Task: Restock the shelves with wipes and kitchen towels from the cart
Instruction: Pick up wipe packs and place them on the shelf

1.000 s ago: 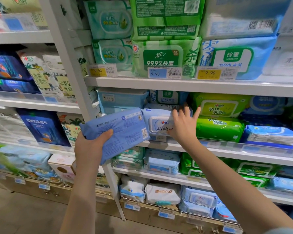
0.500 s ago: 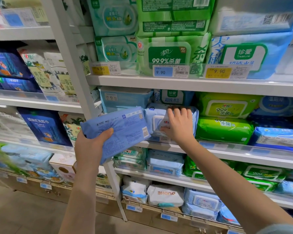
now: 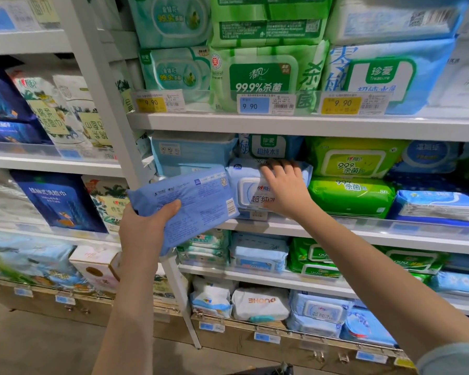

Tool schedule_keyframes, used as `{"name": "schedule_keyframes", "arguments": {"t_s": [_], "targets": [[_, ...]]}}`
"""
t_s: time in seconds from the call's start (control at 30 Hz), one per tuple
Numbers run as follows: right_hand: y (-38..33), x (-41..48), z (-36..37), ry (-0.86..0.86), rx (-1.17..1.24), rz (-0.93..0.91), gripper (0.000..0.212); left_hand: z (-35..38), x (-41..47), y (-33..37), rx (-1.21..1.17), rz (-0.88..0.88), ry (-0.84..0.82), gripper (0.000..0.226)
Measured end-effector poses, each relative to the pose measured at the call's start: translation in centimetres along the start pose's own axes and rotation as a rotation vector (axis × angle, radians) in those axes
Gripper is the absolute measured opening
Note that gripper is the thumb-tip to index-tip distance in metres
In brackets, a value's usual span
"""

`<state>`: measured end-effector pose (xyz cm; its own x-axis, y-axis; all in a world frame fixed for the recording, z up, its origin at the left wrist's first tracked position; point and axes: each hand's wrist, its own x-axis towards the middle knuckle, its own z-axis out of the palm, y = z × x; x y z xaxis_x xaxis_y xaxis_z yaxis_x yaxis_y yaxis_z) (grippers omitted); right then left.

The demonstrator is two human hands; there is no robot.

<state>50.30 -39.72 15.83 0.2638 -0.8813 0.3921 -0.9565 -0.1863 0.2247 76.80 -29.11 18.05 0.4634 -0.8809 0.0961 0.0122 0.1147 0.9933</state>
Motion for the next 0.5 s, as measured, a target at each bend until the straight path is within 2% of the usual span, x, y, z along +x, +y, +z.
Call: {"name": "schedule_keyframes", "arguments": {"t_s": [0.17,0.37,0.5], "targets": [[-0.4,-0.2,0.0,0.022,0.014,0.04,0.083,0.3,-0.3,-0.2,0.004,0.013,-0.023,0.05],[-0.3,-0.5,1.1,0.191,-0.008,0.043,0.086,0.7,-0.1,-0.3,0.009,0.03,-0.036,0.052],[-0.6,-0.7,1.5,0.221,-0.02,0.05,0.084,1.0,0.3,-0.6,0.024,0.048,-0.037,0.051]]}}
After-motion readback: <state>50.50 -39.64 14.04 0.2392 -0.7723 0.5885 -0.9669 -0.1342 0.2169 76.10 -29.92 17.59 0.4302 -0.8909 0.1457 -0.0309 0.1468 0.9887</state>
